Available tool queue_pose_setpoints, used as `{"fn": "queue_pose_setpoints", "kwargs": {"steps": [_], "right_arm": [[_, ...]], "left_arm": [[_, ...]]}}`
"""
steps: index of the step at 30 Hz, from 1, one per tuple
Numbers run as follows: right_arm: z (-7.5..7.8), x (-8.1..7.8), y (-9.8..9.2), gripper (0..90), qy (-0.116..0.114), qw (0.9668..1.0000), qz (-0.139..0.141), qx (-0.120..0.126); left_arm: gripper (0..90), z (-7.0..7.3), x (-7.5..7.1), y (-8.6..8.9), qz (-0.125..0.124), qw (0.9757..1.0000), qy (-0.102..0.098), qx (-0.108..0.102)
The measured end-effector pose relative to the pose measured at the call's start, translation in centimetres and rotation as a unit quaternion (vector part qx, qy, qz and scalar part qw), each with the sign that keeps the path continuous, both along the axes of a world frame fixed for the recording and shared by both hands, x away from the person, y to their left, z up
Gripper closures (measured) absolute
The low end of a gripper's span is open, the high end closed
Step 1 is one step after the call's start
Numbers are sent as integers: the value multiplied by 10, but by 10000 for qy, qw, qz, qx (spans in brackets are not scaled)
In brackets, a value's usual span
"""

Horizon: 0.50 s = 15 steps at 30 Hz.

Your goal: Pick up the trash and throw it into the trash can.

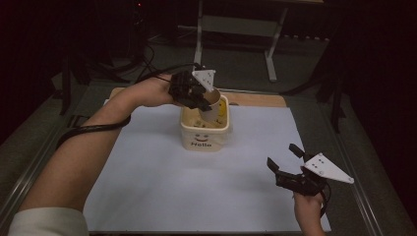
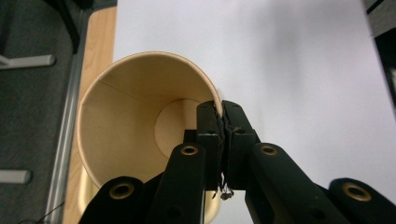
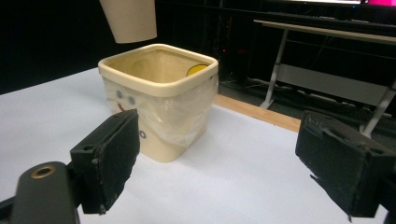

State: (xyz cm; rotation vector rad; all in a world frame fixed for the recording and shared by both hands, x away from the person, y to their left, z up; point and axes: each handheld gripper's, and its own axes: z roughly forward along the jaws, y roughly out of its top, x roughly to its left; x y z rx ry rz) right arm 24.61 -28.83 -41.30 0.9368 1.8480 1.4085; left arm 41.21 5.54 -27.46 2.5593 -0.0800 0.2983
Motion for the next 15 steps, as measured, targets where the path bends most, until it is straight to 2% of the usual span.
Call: {"fn": "queue_pose_setpoints", "kwargs": {"steps": [2,6,9,11,12,13,14,15], "right_arm": [[0,0,0,137,8,10000,-1,-10],[0,-1,1,138,7,10000,7,-51],[0,-1,2,138,-18,10000,13,-66],[0,-1,2,138,12,10000,25,-78],[-1,-1,2,138,14,10000,20,-73],[-1,0,2,138,15,10000,19,-74],[-1,0,1,138,15,10000,16,-77],[-1,0,1,138,11,10000,17,-76]], "left_arm": [[884,-1,4,0,52,10000,28,-25],[883,-5,14,-2,83,9999,61,78],[882,-5,21,-2,198,9998,58,-30],[875,-4,25,-1,286,9996,-20,-37],[849,-4,27,0,326,9993,-123,-112],[752,-4,29,2,444,9988,-140,-167],[695,-3,30,2,583,9981,-84,-183],[685,-3,31,3,712,9973,-12,-181]]}}
